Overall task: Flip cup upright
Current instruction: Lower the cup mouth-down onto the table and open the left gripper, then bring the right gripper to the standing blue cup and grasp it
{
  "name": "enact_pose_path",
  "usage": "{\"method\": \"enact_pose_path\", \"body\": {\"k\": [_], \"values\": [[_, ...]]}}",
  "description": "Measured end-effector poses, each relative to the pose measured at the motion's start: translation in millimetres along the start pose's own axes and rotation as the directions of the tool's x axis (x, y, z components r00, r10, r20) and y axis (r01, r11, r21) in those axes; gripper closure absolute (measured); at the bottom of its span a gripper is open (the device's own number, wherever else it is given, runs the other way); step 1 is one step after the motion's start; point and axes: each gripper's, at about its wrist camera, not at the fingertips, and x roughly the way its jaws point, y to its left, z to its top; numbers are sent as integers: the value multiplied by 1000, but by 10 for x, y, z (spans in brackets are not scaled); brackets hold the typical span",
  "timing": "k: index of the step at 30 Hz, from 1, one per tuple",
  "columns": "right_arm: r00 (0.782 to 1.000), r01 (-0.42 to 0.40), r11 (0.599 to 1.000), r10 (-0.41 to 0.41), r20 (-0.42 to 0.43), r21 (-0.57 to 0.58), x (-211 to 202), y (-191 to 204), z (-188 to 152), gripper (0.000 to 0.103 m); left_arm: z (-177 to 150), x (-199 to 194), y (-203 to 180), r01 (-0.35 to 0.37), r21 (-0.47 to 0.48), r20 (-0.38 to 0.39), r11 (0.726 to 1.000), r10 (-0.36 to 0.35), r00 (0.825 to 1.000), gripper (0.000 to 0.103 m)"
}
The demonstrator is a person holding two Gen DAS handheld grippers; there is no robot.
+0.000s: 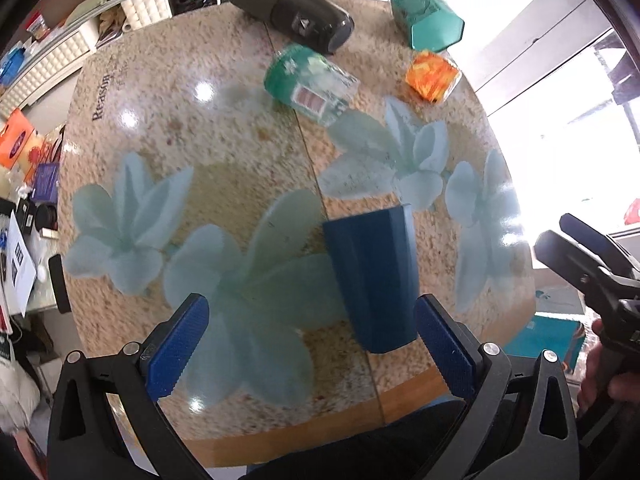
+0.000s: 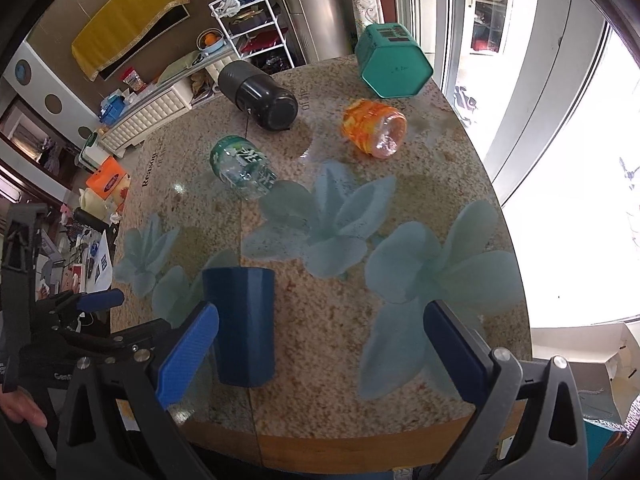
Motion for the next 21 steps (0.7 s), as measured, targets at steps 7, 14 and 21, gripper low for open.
{"method": "enact_pose_path", "body": {"k": [7,14,21], "values": [[998,32,999,-33,-44,-6,222,347,56,0,-20,-11,326,16,27,16,1000,-16,1000,0],[990,81,996,-83,-112,-28,479,631,79,0,-87,82,621,57,31,-3,998,-57,998,0],[968,144,987,-155,-195,-72,816,808,102,0,-93,216,852,78,23,-22,997,-78,997,0]]}}
